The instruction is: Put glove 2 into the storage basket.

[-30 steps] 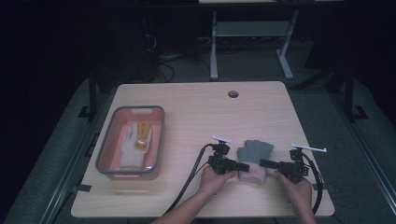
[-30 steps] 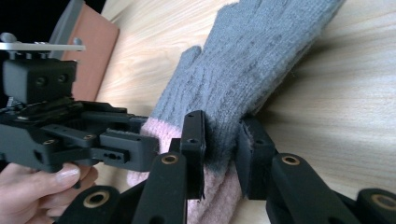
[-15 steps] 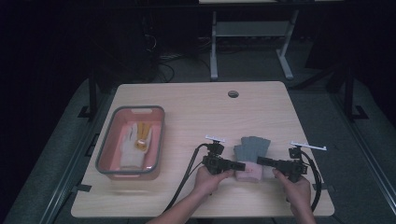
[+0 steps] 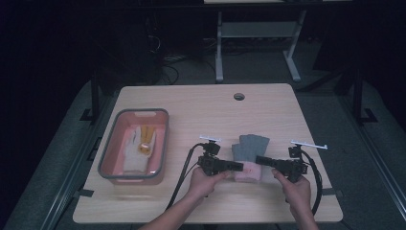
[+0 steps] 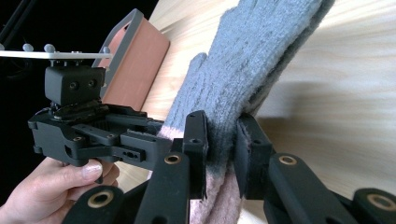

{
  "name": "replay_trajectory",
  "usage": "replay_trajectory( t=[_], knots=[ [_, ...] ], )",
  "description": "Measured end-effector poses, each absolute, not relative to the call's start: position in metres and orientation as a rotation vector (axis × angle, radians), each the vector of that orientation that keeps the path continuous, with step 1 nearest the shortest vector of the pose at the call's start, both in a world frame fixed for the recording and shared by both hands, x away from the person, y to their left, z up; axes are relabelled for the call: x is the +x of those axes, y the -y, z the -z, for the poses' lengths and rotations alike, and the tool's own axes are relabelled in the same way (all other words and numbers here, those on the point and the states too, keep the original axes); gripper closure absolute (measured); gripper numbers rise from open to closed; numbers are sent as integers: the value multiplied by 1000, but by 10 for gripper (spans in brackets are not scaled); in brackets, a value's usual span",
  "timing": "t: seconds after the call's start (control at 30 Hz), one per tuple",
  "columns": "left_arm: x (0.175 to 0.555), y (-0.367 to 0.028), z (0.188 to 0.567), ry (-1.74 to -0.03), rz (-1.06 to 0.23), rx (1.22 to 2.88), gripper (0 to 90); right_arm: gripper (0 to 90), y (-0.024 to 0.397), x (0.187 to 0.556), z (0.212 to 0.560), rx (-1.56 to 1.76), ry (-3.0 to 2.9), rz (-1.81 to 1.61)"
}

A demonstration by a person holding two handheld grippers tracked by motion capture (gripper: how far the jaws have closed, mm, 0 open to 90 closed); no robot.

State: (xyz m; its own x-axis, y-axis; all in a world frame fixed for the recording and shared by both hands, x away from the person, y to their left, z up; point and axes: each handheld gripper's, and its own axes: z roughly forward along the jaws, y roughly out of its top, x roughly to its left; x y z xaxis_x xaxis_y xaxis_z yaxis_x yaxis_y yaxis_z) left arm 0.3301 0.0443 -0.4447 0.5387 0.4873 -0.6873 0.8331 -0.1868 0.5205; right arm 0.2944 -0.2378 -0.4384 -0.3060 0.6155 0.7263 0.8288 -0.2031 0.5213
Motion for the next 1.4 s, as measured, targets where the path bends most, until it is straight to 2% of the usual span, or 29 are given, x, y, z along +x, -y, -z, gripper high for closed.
replay_trajectory(
  t=[1.4],
  knots=[
    [343,-122,406,-1127,356,1749,651,764,163,342,395,-1557,1930,1506]
  ],
)
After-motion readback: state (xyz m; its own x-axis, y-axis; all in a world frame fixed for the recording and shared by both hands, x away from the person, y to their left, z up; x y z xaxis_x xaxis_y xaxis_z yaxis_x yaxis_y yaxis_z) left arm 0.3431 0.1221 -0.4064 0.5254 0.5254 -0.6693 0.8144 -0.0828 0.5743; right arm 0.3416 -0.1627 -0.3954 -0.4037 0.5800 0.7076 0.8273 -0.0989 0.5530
